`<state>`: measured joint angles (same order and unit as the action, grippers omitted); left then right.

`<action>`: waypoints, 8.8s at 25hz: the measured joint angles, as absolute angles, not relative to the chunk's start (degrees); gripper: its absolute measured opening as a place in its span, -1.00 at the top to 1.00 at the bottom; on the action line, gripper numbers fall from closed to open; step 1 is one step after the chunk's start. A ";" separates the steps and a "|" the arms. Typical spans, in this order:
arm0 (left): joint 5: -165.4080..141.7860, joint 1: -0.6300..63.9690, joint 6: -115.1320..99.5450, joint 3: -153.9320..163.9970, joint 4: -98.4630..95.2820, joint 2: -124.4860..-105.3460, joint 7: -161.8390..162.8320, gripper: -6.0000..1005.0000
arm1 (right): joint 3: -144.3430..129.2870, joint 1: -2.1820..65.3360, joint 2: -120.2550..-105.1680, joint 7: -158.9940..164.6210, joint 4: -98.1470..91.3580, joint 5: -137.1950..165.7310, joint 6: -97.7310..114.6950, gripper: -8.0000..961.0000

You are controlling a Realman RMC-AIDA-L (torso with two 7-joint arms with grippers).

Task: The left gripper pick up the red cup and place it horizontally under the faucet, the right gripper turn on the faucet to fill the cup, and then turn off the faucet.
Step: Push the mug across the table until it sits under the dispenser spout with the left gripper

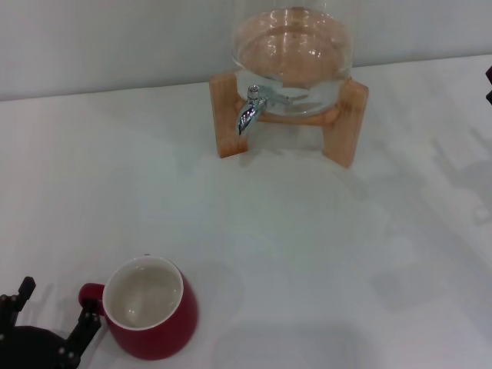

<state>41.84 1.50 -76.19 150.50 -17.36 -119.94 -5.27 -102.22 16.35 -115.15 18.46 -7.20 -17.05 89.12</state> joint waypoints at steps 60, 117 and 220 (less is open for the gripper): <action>41.26 4.10 -75.87 152.22 -17.26 -119.57 -4.76 0.75 | -102.30 16.53 -115.13 18.46 -7.47 -17.05 89.57 -0.64; 41.12 33.13 -62.25 152.21 0.31 -119.00 27.07 0.74 | -106.61 16.44 -115.23 20.53 -9.85 -17.05 90.89 -0.64; 29.70 45.21 -47.99 151.82 -4.33 -119.10 21.94 0.77 | -107.66 16.44 -115.22 21.51 -10.41 -17.05 94.42 -0.63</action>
<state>29.70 45.21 -47.99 151.82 -4.33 -119.10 21.94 -107.66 16.44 -115.22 21.52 -10.41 -17.05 94.42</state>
